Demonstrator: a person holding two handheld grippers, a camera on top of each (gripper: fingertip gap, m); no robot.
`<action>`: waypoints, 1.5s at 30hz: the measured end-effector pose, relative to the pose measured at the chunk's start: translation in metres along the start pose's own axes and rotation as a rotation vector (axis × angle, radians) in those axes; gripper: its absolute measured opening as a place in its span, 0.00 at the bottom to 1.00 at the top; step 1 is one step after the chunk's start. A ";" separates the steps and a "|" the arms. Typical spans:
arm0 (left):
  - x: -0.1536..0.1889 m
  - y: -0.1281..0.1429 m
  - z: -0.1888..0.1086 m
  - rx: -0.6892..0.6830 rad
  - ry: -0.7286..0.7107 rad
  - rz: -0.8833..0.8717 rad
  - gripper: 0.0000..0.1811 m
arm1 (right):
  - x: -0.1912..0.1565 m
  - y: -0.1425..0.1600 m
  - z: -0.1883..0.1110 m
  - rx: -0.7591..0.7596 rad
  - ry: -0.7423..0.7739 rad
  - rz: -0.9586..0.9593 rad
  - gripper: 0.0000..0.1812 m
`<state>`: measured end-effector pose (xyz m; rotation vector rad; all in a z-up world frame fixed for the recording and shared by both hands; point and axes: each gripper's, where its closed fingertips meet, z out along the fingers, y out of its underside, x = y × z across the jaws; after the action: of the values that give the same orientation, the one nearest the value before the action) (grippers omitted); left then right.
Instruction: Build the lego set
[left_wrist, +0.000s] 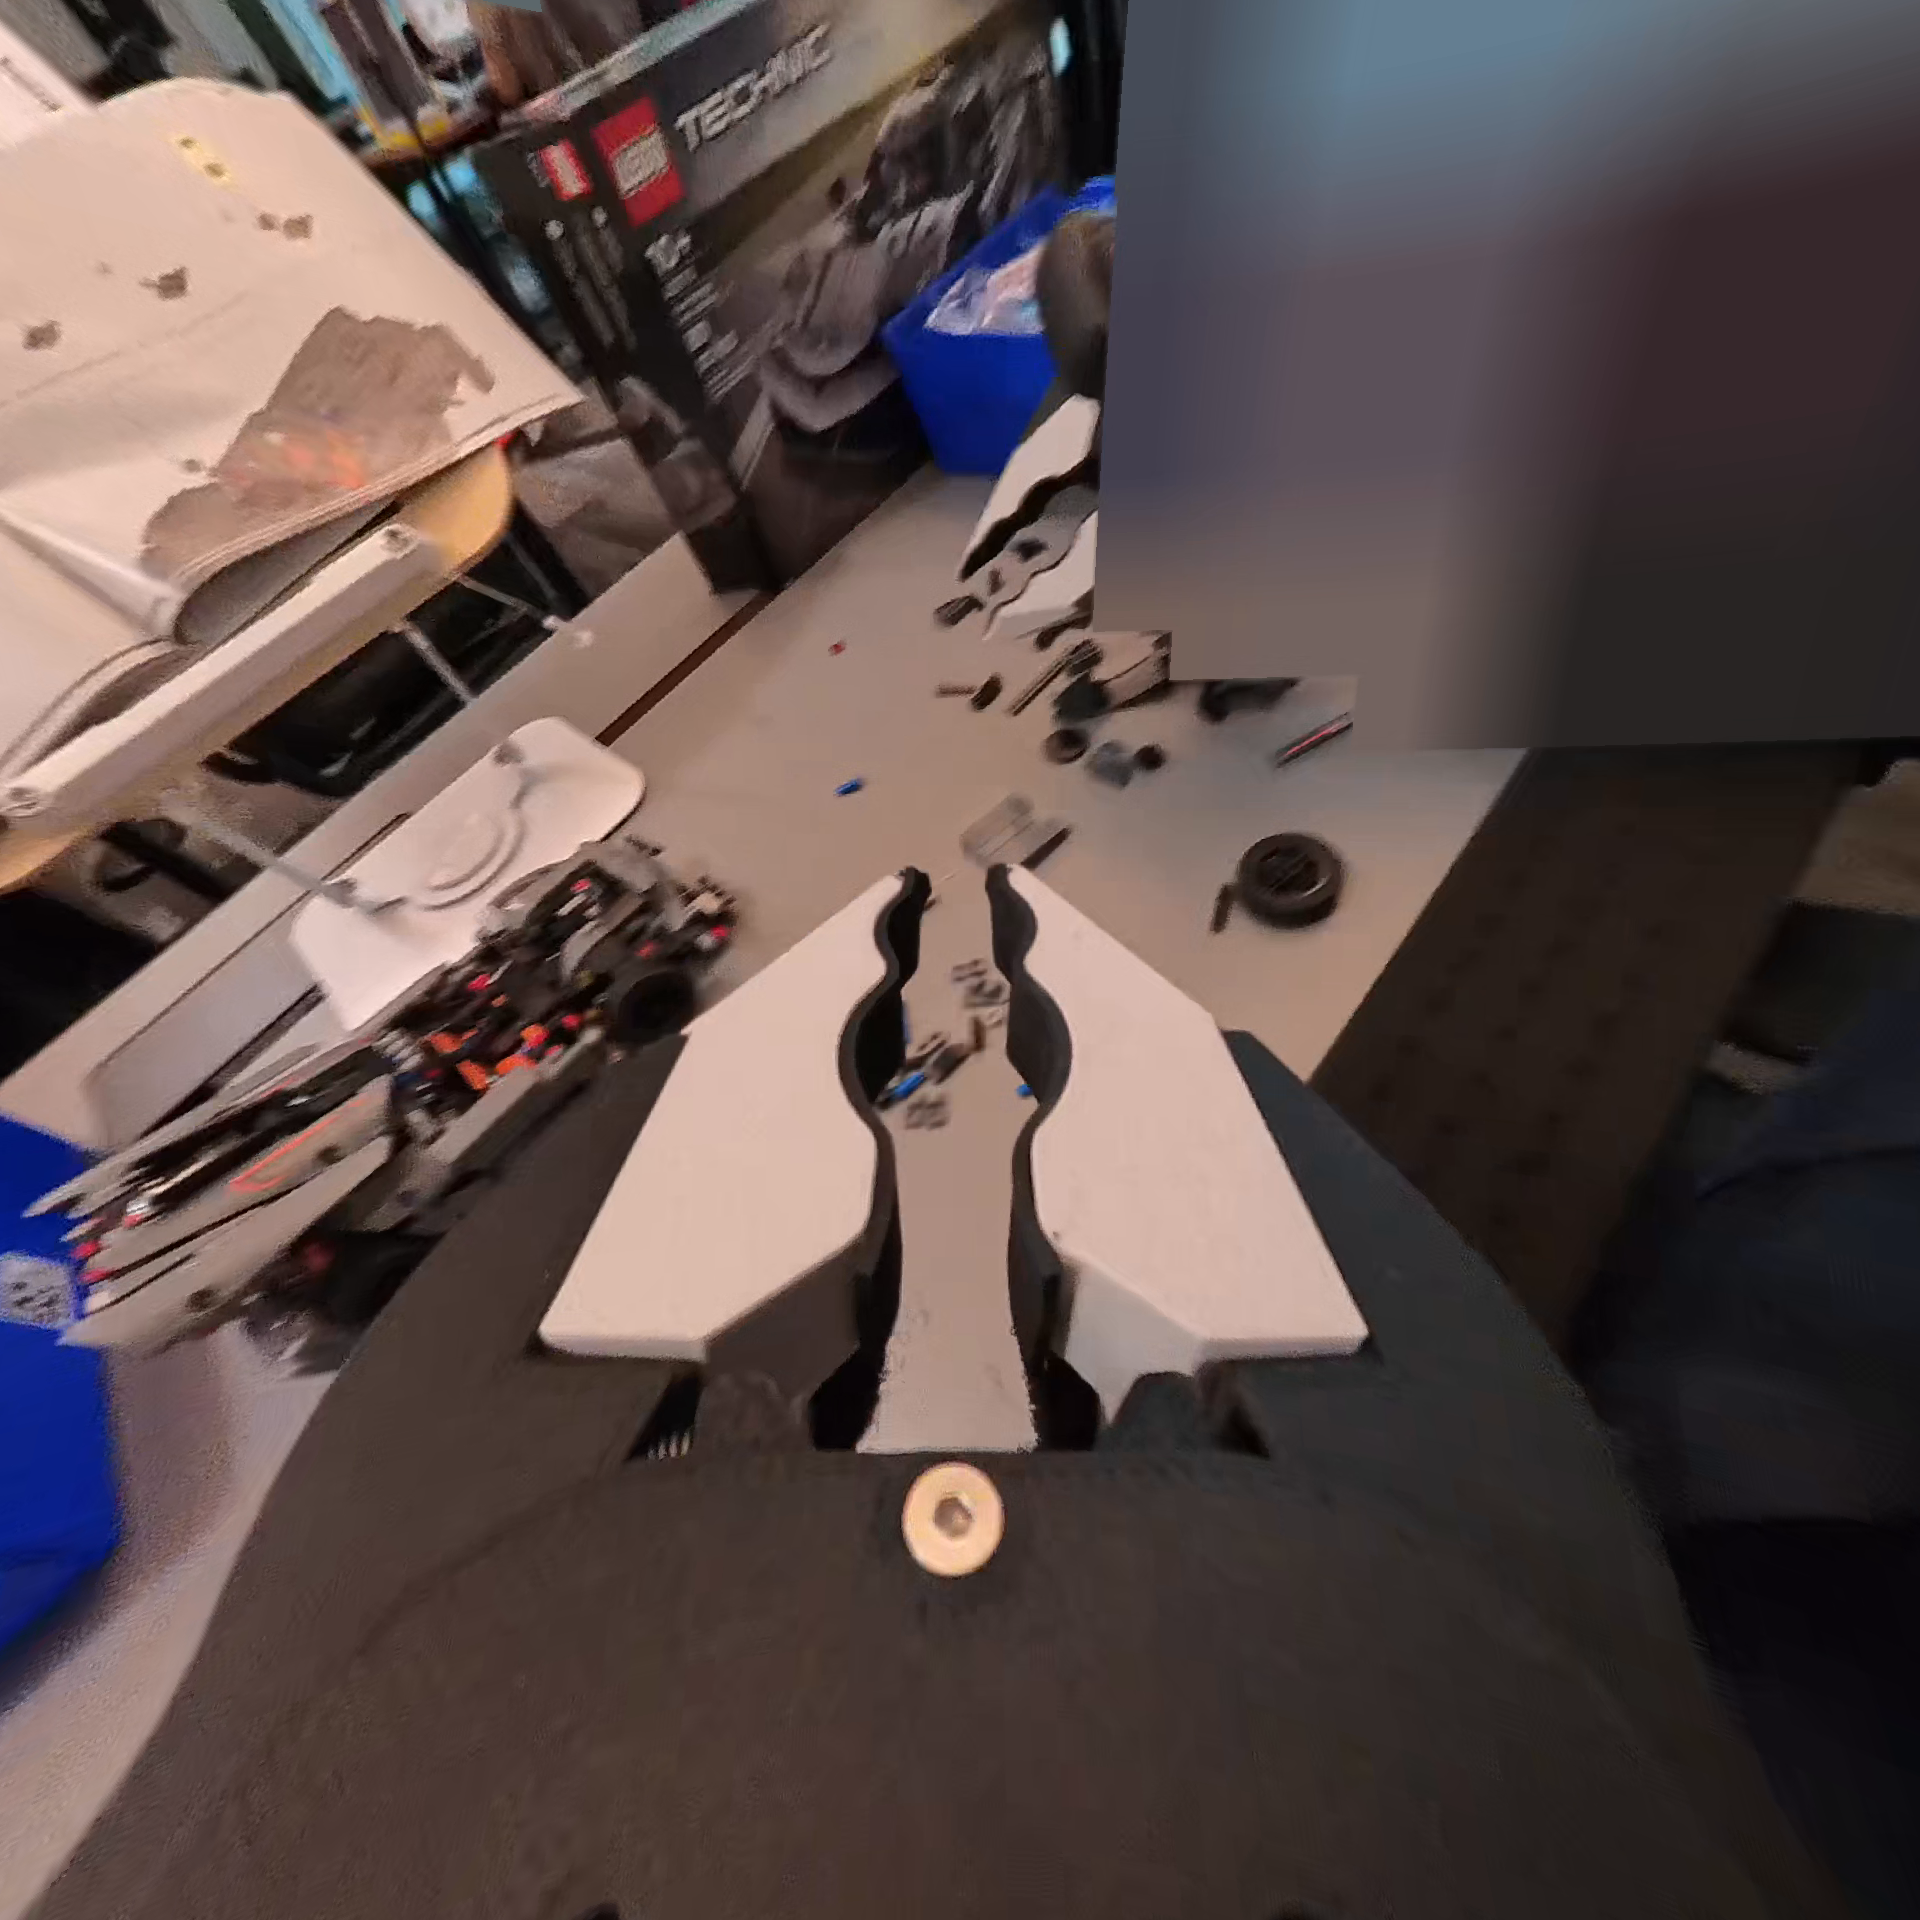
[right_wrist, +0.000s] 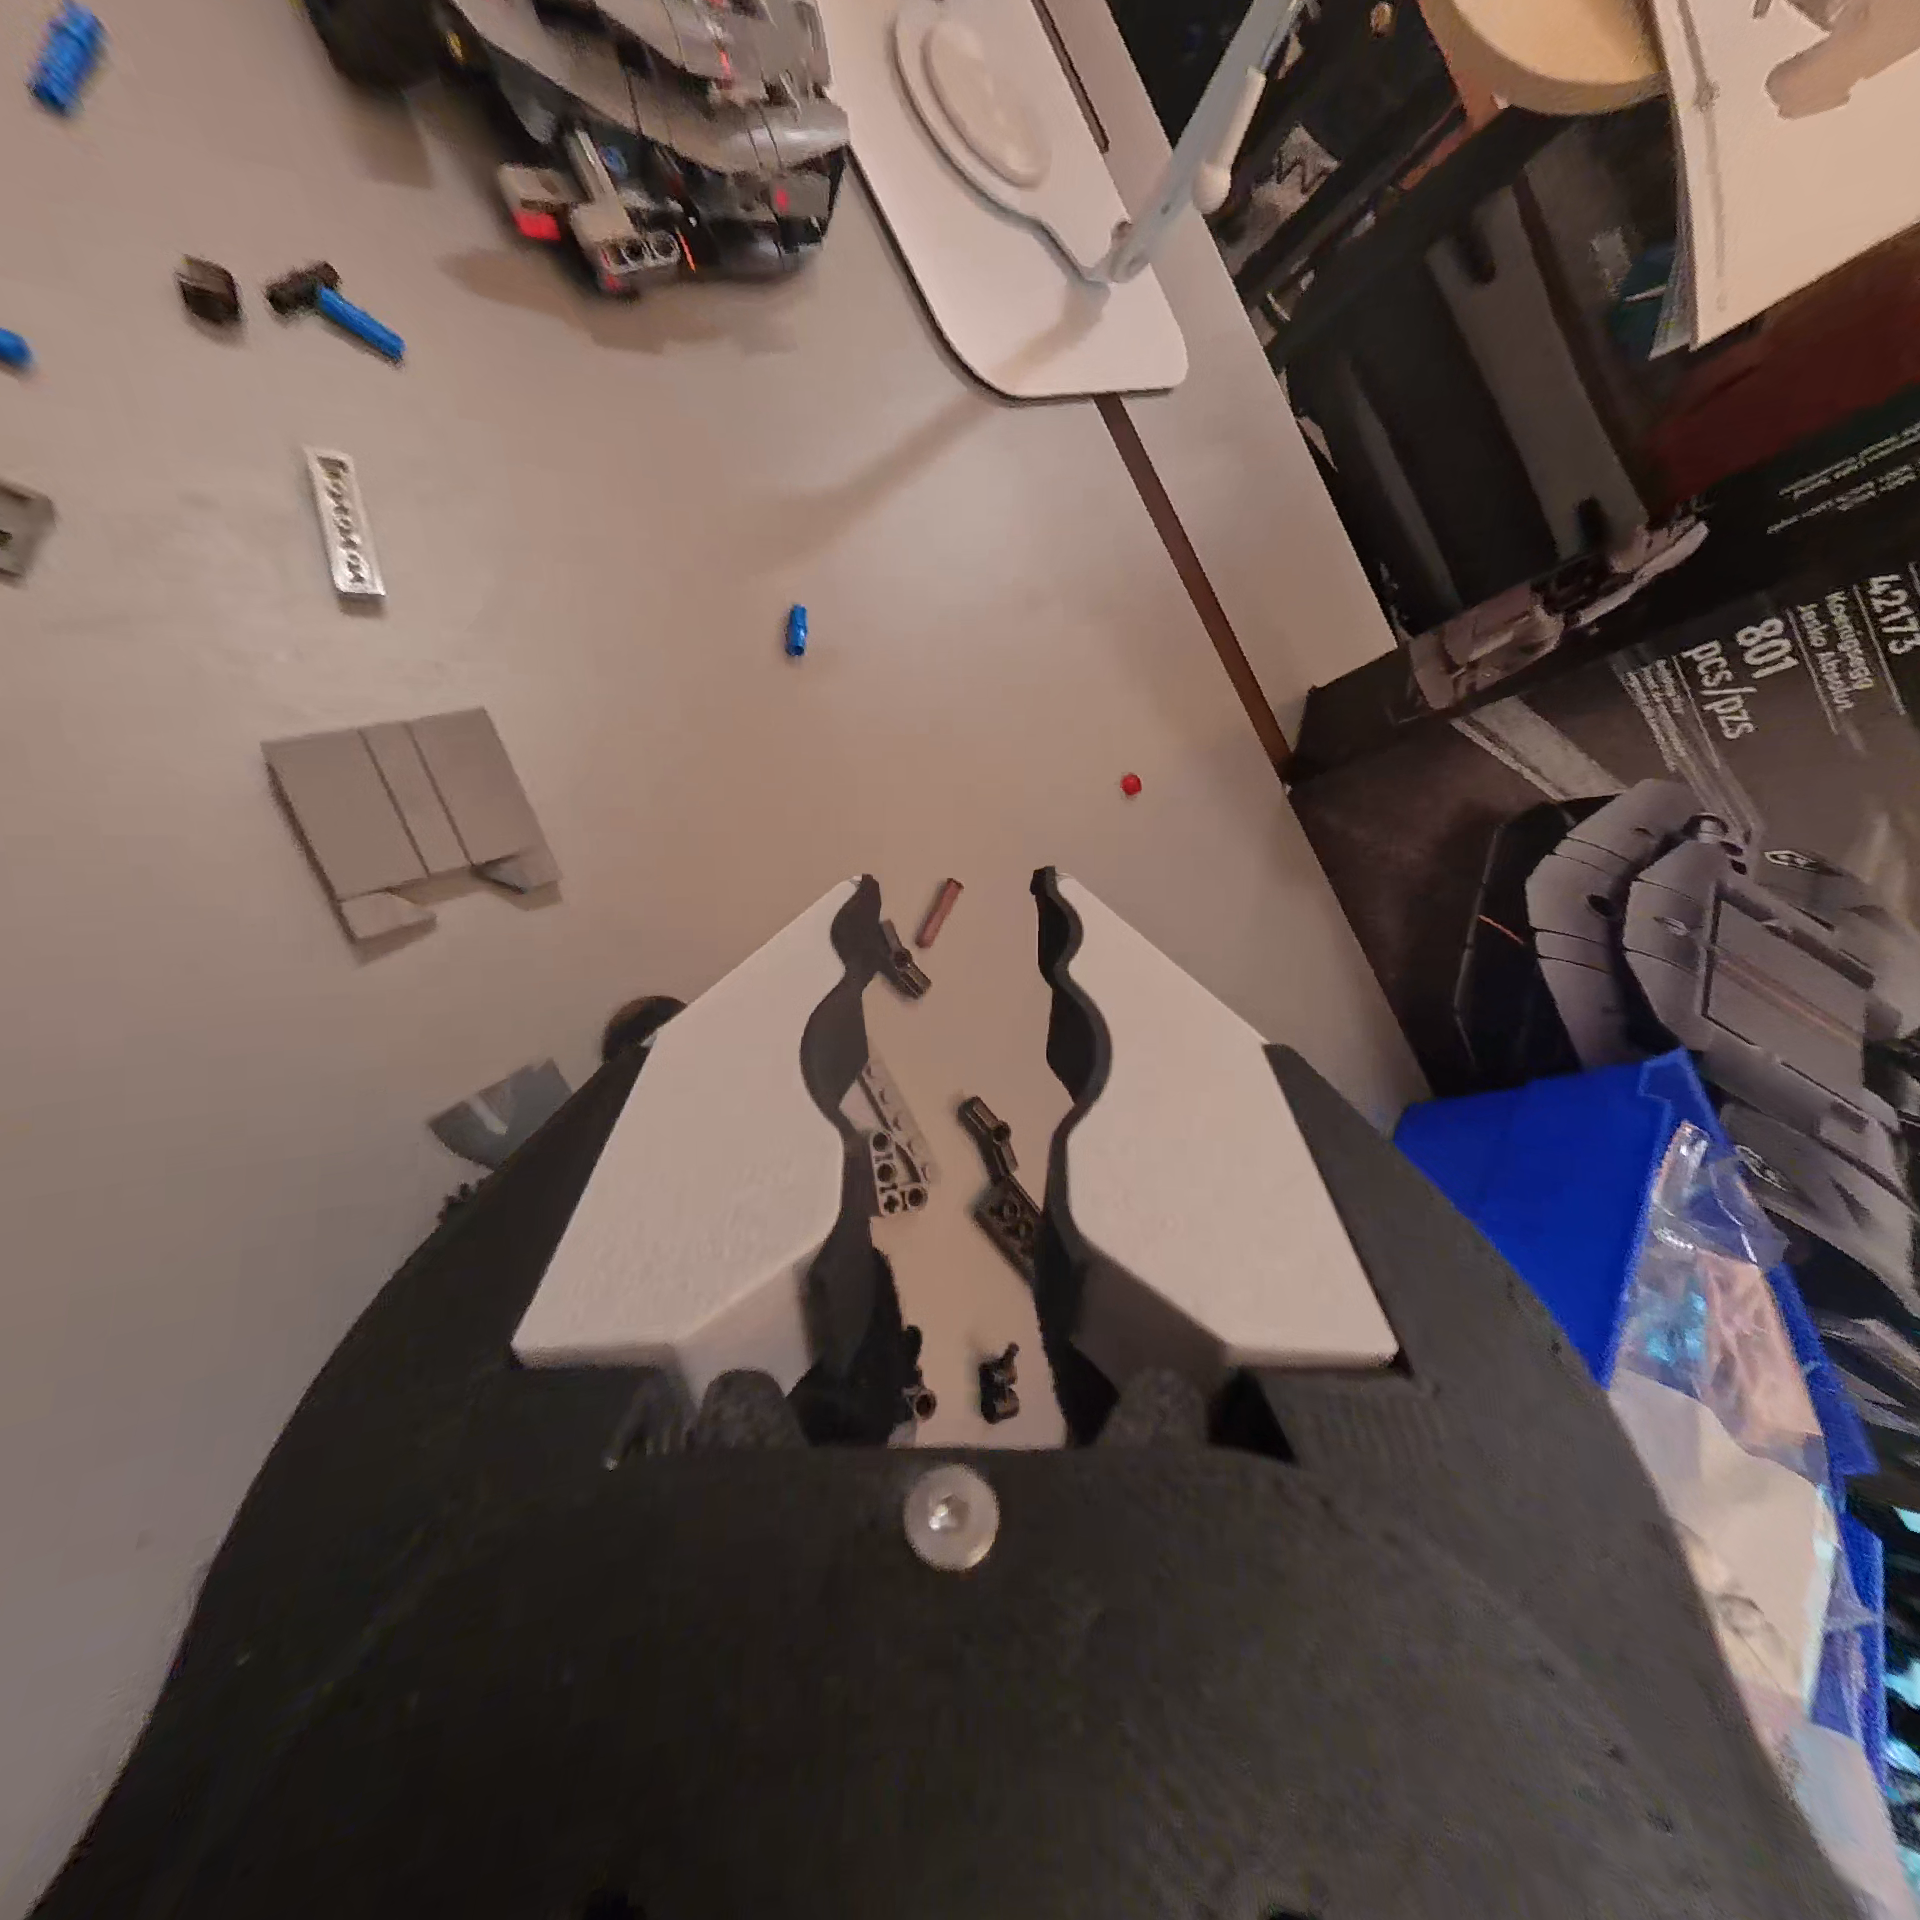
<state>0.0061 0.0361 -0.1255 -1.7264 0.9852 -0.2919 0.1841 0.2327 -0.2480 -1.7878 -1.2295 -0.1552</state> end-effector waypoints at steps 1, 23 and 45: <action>0.009 0.002 0.005 0.013 0.000 0.003 0.05 | -0.002 -0.002 -0.001 0.007 -0.008 0.000 0.16; -0.139 0.136 -0.041 -0.244 -0.338 0.231 0.02 | 0.045 0.070 -0.026 -0.087 0.135 0.100 0.17; -0.161 0.114 0.121 -0.207 0.016 0.200 0.06 | 0.011 -0.054 0.040 0.178 -0.211 0.354 0.13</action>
<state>-0.0734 0.2268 -0.2310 -1.7945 1.2246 -0.0765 0.1321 0.2728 -0.2311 -1.8648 -1.0128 0.3422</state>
